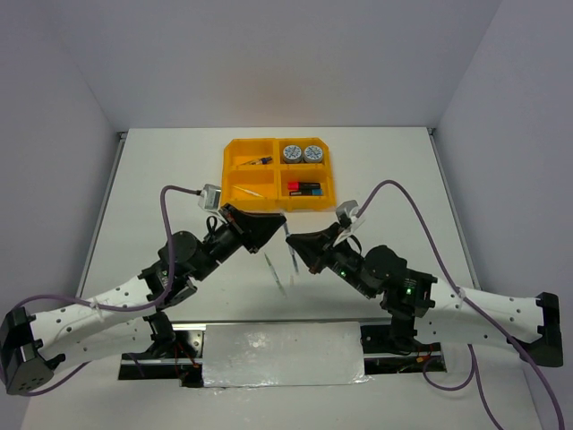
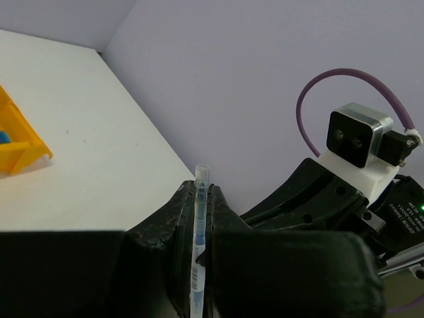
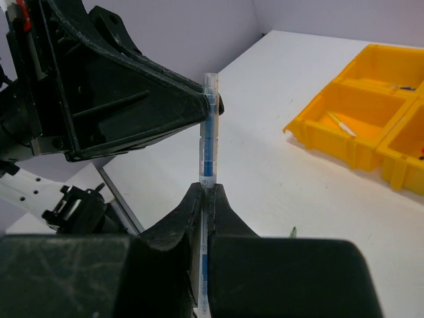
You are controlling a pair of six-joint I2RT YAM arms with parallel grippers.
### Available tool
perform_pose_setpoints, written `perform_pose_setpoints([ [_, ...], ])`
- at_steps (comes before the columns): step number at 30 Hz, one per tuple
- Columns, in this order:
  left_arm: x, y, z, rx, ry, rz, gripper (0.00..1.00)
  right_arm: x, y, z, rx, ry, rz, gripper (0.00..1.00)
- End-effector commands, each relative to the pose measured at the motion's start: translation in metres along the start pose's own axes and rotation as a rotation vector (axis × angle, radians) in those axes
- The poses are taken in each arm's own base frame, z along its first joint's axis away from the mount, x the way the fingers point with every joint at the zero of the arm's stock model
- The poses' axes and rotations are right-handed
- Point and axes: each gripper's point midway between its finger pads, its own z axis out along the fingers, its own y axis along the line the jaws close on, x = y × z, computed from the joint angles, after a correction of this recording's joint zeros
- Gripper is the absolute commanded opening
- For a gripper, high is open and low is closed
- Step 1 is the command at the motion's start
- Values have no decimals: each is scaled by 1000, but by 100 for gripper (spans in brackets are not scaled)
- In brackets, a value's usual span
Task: Sort the stationery into containers
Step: Close the pen cap on the pen.
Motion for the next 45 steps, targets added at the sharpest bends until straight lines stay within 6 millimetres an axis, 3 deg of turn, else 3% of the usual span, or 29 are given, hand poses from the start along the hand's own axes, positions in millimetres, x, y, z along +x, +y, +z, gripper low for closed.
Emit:
perform_pose_setpoints([
  [1, -4, -19, 0, 62, 23, 10, 0, -83, 15, 8, -33, -228, -15, 0],
  [5, 1, -25, -1, 79, 80, 93, 0, -110, 34, 6, -102, -254, -55, 0],
  [6, 1, -26, -2, 87, 84, 107, 4, -111, 36, 6, -110, -256, -63, 0],
  [9, -2, -35, -3, 123, 98, 162, 12, -103, 41, 9, -136, -225, -83, 0],
  [12, -6, -31, -2, 90, 114, 221, 26, -90, 43, 12, -157, -188, -89, 0],
  [16, -15, -24, -3, 29, 110, 272, 20, -80, 46, 11, -188, -169, -79, 0],
  [19, -25, -31, -2, 32, 88, 289, 19, -75, 54, 10, -237, -163, -64, 0],
  [29, -24, -29, -6, 31, 93, 294, 37, -77, 53, 13, -223, -165, -67, 0],
  [32, -29, -32, -9, 41, 72, 293, 36, -75, 56, 14, -237, -156, -67, 0],
  [34, -32, -34, -11, 47, 61, 294, 23, -75, 57, 13, -244, -156, -66, 0],
  [36, -33, -37, -11, 60, 62, 297, 4, -75, 57, 13, -245, -158, -63, 0],
  [37, -31, -36, -10, 59, 69, 297, 0, -75, 57, 13, -247, -162, -61, 0],
  [40, -26, -44, -11, 109, 96, 320, 0, -74, 58, 11, -259, -160, -55, 0],
  [42, -20, -58, -14, 196, 124, 339, 0, -68, 58, 12, -259, -136, -52, 32],
  [43, -20, -64, -17, 239, 127, 367, 0, -58, 59, 13, -270, -97, -58, 56],
  [45, -19, -76, -23, 316, 127, 386, 0, -46, 60, 17, -286, -36, -58, 63],
])
